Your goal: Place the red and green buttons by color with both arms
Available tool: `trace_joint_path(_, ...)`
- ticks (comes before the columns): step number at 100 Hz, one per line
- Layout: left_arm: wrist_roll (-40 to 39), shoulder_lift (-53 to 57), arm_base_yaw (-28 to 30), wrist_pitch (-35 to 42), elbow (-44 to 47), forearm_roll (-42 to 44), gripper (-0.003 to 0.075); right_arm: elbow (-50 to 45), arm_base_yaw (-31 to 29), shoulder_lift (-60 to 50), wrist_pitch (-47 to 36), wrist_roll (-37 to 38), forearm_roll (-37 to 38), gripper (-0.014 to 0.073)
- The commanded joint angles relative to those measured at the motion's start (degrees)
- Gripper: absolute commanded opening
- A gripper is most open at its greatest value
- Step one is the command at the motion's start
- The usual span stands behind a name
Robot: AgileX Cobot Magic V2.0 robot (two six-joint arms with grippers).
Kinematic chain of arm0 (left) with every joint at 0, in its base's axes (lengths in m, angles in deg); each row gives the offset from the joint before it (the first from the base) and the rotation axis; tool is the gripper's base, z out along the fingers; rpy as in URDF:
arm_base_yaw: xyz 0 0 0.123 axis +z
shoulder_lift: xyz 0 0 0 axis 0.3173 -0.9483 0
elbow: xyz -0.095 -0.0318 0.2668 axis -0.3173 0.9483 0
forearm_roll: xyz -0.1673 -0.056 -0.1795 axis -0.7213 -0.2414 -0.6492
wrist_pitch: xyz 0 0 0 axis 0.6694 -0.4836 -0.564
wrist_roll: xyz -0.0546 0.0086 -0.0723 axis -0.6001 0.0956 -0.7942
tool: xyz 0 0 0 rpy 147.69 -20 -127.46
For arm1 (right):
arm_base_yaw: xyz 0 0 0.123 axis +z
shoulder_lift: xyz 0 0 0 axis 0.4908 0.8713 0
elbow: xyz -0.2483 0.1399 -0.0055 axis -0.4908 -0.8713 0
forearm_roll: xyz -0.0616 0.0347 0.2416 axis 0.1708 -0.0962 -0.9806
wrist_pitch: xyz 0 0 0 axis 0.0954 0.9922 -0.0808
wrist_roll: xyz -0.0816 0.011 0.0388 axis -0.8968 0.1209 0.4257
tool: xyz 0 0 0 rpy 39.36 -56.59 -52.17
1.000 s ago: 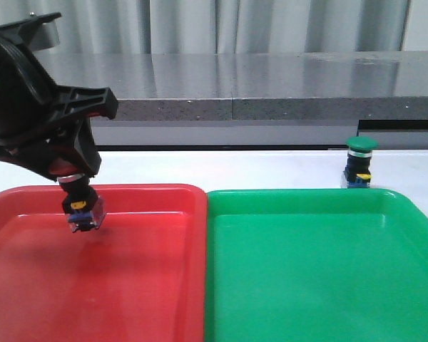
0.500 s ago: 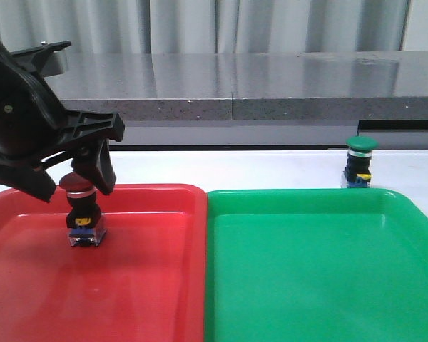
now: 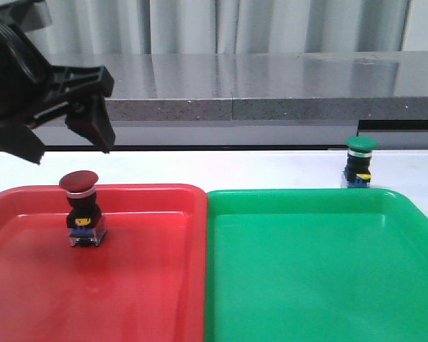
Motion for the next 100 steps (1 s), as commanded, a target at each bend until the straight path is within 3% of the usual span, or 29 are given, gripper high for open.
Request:
trace_joint_path(1,-0.7,4.6,1.6,3.0,-1.3,0.8,0.0579,0.8,-0.4,-1.2,-4.6,-0.7,0.1,-0.0111)
trace_joint_path(37,-0.7,16.7,7.6,4.2,1.3,4.7,0.0579,0.8,-0.4,-1.2,-4.6,-0.7,0.1,-0.0111)
trace_joint_path(68,-0.7,35.3,8.2,12.5,17.0,5.9,0.0579,0.8,-0.4,-1.2,-4.6,-0.7,0.1,-0.0111)
trace_joint_path(87,-0.7,48.3,8.2,11.8,24.9,8.3,0.0579,0.8,-0.4,-1.2,-4.6,-0.7,0.1,-0.0111)
trace_joint_path(100,-0.6,56.5,8.2,6.9,27.2,10.9,0.0579,0.8,-0.4,-1.2,-4.6,-0.7,0.1,-0.0111)
